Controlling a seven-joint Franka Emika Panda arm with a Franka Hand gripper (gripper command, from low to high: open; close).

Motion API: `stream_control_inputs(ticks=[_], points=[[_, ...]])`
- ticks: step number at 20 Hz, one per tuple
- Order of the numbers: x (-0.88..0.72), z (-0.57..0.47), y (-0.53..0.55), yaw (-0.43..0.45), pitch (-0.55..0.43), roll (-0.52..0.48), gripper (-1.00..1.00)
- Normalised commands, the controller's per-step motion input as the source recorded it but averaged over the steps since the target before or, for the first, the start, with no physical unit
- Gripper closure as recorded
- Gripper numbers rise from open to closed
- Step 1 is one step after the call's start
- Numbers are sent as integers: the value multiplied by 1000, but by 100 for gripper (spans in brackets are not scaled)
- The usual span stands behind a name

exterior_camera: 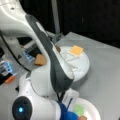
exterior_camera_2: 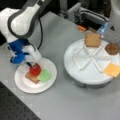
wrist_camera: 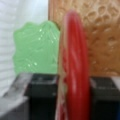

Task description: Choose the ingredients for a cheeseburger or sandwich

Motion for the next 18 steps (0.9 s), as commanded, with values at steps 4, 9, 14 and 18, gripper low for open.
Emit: stream_control_inputs(ticks=[4, 9, 14, 18], points=[[110, -20, -144, 168, -49, 27, -100], [68, -6, -165, 178, -47, 29, -100], [-5, 36, -121, 178, -21, 33, -100], [-66, 60, -5, 158, 0, 23, -100]])
